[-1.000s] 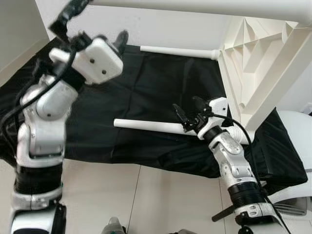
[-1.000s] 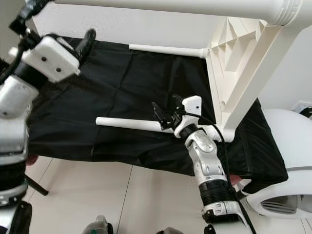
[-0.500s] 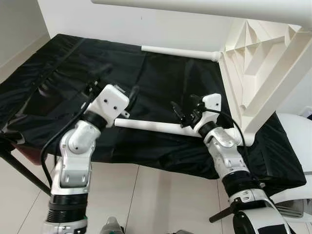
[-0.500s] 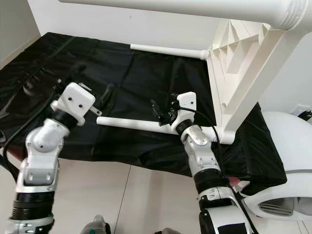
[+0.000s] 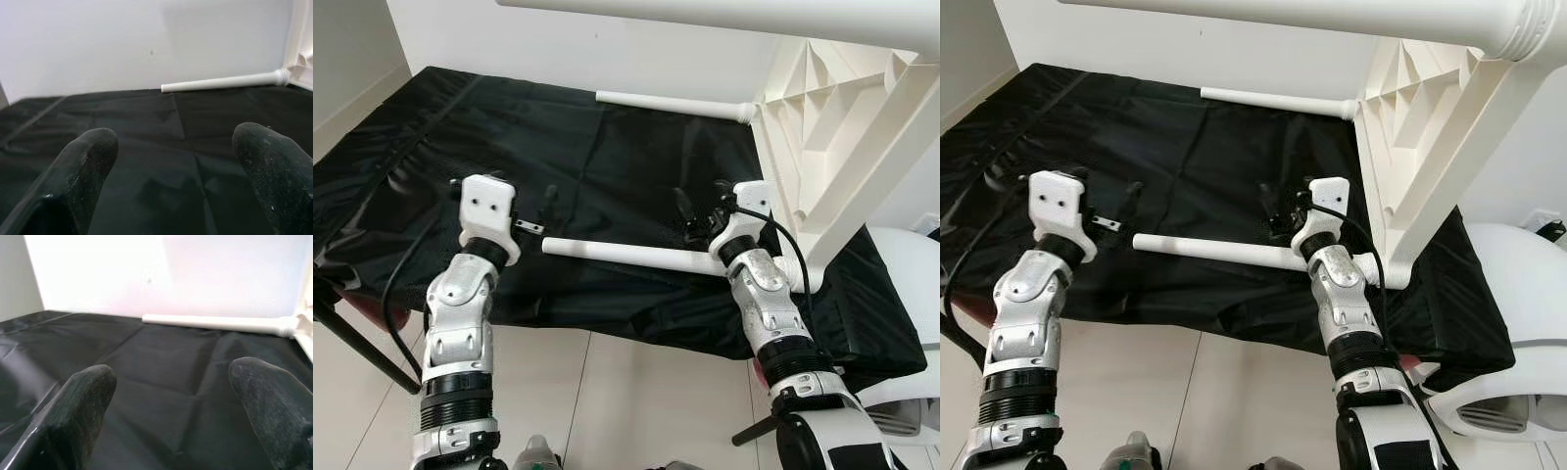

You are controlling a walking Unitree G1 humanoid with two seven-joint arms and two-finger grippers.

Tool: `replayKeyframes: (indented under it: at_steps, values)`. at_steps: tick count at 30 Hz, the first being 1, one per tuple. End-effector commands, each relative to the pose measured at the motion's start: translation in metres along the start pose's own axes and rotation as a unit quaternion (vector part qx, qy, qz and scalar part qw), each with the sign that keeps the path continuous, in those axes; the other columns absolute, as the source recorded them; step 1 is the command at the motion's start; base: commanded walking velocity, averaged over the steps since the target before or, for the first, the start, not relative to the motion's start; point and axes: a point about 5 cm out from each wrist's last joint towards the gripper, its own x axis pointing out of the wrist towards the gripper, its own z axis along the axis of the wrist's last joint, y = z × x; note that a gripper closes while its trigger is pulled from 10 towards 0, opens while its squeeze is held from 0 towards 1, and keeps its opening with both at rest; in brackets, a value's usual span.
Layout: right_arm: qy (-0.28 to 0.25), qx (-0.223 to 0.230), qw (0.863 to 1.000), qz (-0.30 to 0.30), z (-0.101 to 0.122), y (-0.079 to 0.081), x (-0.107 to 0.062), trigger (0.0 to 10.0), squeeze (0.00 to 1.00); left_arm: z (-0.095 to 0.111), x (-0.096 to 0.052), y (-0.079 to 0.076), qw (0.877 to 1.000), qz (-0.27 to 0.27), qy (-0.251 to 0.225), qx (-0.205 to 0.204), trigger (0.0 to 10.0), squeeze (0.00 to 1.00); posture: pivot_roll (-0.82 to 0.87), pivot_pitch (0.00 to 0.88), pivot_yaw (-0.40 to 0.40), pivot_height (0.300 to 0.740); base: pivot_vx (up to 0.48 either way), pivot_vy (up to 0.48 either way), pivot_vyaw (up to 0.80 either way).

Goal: Building children table

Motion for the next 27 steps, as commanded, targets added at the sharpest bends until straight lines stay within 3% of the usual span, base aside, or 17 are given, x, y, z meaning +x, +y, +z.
replayKeyframes:
  at_steps: [1,8,9,12,15,22,27]
  values:
    - [0.002,0.001,1.000,-0.025,-0.001,-0.004,-0.006,10.0,0.00,-0.003,-0.005,0.009,0.991,0.133,0.010,-0.027,10.0,0.00,0.08,0.000,-0.092,0.740,0.000,0.000,0.00]
    - [-0.003,-0.007,1.000,-0.029,-0.007,0.007,-0.014,10.0,0.00,-0.023,-0.010,0.005,0.985,0.148,0.055,-0.074,10.0,0.00,0.07,0.000,-0.085,0.740,0.000,0.000,0.00]
    - [0.000,-0.011,0.999,-0.041,-0.012,0.009,-0.017,10.0,0.00,-0.031,-0.012,0.005,0.978,0.157,0.074,-0.112,10.0,0.00,0.06,0.000,-0.076,0.740,0.000,0.000,0.00]
    - [-0.001,-0.004,0.999,-0.041,-0.015,0.011,-0.023,10.0,0.00,-0.036,-0.014,0.006,0.973,0.163,0.083,-0.140,10.0,0.00,0.05,0.000,-0.069,0.740,0.000,0.000,0.00]
    - [-0.004,-0.005,0.999,-0.036,-0.016,0.013,-0.027,10.0,0.00,-0.038,-0.016,0.006,0.972,0.166,0.083,-0.144,10.0,0.00,0.04,0.000,-0.070,0.740,0.000,0.000,0.00]
    - [-0.030,-0.003,1.000,-0.006,-0.012,0.021,-0.039,10.0,0.00,-0.028,-0.021,0.000,0.982,0.149,0.052,-0.106,10.0,0.00,0.04,0.000,-0.060,0.740,0.000,0.000,0.00]
    - [-0.051,-0.025,0.998,-0.034,-0.007,0.020,-0.046,10.0,0.00,-0.019,-0.030,-0.009,0.983,0.144,0.029,-0.112,10.0,0.00,0.04,0.000,-0.052,0.740,0.000,0.000,0.00]
